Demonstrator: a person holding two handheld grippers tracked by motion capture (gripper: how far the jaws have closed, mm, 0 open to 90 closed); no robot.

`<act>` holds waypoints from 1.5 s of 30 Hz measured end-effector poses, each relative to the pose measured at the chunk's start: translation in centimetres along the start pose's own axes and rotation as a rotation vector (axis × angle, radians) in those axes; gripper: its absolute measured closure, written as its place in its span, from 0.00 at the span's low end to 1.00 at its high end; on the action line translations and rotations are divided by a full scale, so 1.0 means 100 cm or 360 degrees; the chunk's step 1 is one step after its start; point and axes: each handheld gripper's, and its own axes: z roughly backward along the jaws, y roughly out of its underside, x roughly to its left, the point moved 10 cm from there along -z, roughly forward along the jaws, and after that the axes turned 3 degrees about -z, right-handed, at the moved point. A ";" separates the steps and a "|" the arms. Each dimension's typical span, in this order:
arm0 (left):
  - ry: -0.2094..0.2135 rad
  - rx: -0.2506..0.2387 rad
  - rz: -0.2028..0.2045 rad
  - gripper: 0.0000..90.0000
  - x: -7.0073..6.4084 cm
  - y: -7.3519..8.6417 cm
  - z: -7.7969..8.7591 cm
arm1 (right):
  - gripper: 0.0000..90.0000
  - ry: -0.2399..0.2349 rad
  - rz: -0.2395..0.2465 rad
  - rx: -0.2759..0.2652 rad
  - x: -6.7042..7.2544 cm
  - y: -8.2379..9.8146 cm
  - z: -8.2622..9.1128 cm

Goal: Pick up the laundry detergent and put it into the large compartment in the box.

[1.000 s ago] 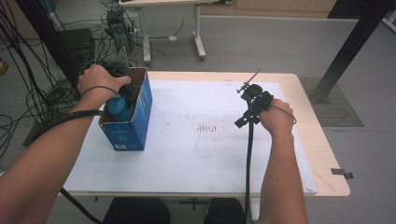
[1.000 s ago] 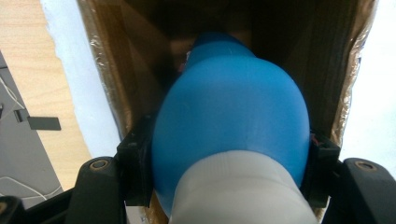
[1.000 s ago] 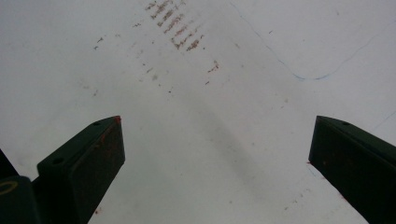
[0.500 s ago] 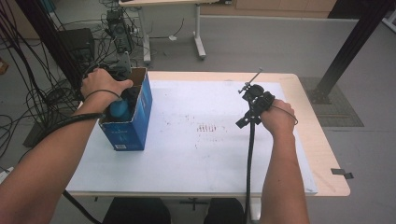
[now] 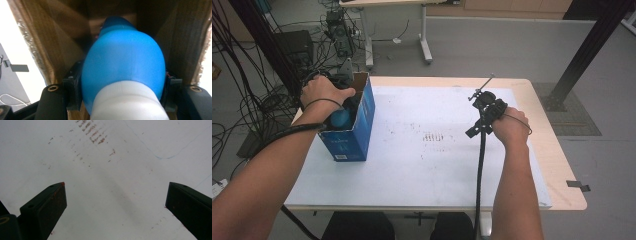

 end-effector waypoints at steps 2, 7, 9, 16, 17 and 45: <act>0.0000 0.0001 -0.0001 0.41 0.000 0.000 0.000 | 0.04 -0.0001 -0.0003 -0.0001 0.000 0.000 0.000; 0.0007 0.0004 0.0002 0.41 0.001 0.000 0.000 | 0.04 0.0004 -0.0001 -0.0004 0.000 0.000 0.000; 0.0007 0.0004 0.0005 0.41 0.001 0.000 0.000 | 0.04 0.0009 -0.0001 0.0006 0.000 0.000 0.001; 0.0010 0.0008 0.0015 0.41 0.002 0.000 0.000 | 0.04 0.0009 0.0005 -0.0004 0.000 0.000 0.001; 0.0009 0.0010 0.0016 0.41 0.002 0.000 0.000 | 0.04 0.0011 0.0005 -0.0002 0.000 0.000 0.001; 0.0002 -0.0006 0.0018 0.41 0.000 0.002 0.000 | 0.04 0.0027 0.0009 -0.0010 0.002 0.001 0.004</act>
